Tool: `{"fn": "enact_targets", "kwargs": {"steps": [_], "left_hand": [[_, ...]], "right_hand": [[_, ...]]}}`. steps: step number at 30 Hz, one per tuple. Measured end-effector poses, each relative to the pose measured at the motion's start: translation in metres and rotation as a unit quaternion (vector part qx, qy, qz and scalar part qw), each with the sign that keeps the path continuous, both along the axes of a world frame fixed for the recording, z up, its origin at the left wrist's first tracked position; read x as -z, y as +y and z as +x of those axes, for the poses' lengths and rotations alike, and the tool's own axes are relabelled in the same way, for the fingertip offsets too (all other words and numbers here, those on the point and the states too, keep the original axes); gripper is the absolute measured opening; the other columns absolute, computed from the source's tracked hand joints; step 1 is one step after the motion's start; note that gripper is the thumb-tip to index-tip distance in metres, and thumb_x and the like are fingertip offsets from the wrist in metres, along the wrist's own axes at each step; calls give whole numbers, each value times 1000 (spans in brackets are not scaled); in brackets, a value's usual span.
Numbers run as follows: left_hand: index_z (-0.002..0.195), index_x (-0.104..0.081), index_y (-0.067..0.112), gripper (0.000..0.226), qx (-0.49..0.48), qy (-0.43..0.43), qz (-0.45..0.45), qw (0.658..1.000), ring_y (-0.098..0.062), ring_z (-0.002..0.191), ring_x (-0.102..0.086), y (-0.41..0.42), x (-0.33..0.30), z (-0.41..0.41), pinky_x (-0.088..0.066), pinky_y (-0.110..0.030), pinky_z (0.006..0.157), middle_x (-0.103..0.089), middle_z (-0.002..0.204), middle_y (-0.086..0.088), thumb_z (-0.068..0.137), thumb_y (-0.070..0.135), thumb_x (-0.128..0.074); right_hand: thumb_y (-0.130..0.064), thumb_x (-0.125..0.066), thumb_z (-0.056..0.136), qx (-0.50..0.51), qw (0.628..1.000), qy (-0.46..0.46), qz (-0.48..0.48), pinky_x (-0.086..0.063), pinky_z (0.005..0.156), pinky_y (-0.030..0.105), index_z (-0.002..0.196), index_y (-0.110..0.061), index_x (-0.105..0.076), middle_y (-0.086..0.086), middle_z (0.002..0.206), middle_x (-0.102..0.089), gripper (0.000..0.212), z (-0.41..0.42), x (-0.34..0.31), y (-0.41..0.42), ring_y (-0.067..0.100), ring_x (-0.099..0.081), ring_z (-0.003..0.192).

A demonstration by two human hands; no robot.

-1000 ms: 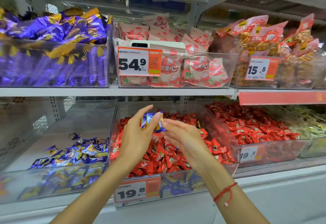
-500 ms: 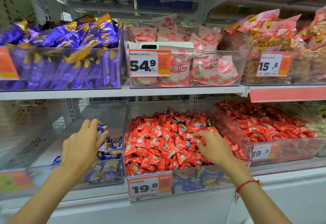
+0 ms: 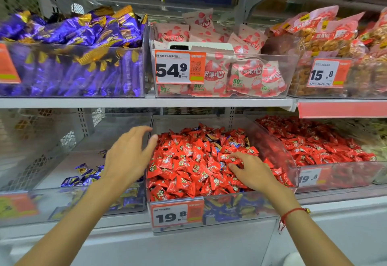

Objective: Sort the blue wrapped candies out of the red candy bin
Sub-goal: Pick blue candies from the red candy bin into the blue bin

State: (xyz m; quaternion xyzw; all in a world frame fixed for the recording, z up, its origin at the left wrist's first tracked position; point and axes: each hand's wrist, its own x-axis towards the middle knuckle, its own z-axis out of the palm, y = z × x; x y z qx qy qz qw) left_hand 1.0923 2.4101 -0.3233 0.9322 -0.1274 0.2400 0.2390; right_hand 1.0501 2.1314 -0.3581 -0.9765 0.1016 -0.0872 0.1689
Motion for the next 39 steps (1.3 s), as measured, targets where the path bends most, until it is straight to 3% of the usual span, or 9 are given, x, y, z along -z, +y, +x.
{"fn": "enact_targets", "kwargs": {"steps": [6,9,12,15,23,29,32,36,39], "left_hand": [[142,-38,38,44,165,-15,122,979,-3,133,-38,-34,14,-10,-36,-26,101,-41,146,22,99,47,-33],[134,-53,36,70,182,-26,176,967,-1,129,-44,-35,25,-8,-40,-23,97,-52,138,20,89,56,-2],[125,-60,35,61,169,-19,180,969,-4,119,-51,-35,25,-6,-43,-25,89,-59,127,19,94,55,-12],[127,-55,35,40,154,9,185,971,-2,121,-46,-38,19,-7,-38,-24,91,-54,129,20,101,47,-27],[126,-55,38,34,136,26,143,980,-1,121,-46,-42,14,-8,-43,-26,91,-54,130,21,100,47,-34],[113,-62,37,24,122,1,-3,992,1,112,-50,-49,11,-14,-39,-22,81,-58,120,24,99,42,-43],[114,-62,38,24,154,18,-140,978,4,102,-54,-60,4,-19,-38,-18,81,-60,115,26,99,42,-45],[120,-56,47,29,228,110,-177,951,13,92,-57,-71,6,-23,-40,-9,74,-62,110,29,92,52,-50],[98,-62,45,11,213,57,-175,959,12,84,-61,-73,15,-23,-49,-20,72,-66,92,32,87,44,-64]], "right_hand": [[-24,-42,100,-6,985,-170,-25,-46,88,37,120,-19,-64,3,121,-64,30,42,-15,9,25,-56,114],[-15,-41,98,-27,994,-79,-75,-47,93,42,133,-17,-52,14,130,-58,37,80,-14,10,33,-52,120],[-22,-45,97,-55,980,32,-187,-32,110,46,148,-28,-31,10,150,-36,53,98,-12,11,34,-30,137],[-28,-53,94,-89,954,-37,-283,-30,109,42,145,-34,-37,7,149,-38,54,101,-19,14,30,-30,138],[-24,-68,86,-92,989,-93,-66,-47,75,29,117,-26,-69,6,109,-70,32,99,-17,21,25,-66,94],[-28,-74,83,-105,963,-146,200,-28,46,13,75,-19,-72,-13,39,-50,13,44,-35,7,-1,-41,39],[-15,-73,83,-128,925,-101,343,-32,43,12,91,-7,-76,-9,41,-50,11,13,-44,13,0,-40,37],[-10,-73,84,-147,933,-54,322,-36,43,13,89,-10,-75,-8,43,-54,6,-4,-47,33,2,-44,38],[-11,-72,84,-154,932,-55,324,-37,44,15,92,-8,-75,0,48,-58,9,-4,-45,45,5,-45,39]]}}
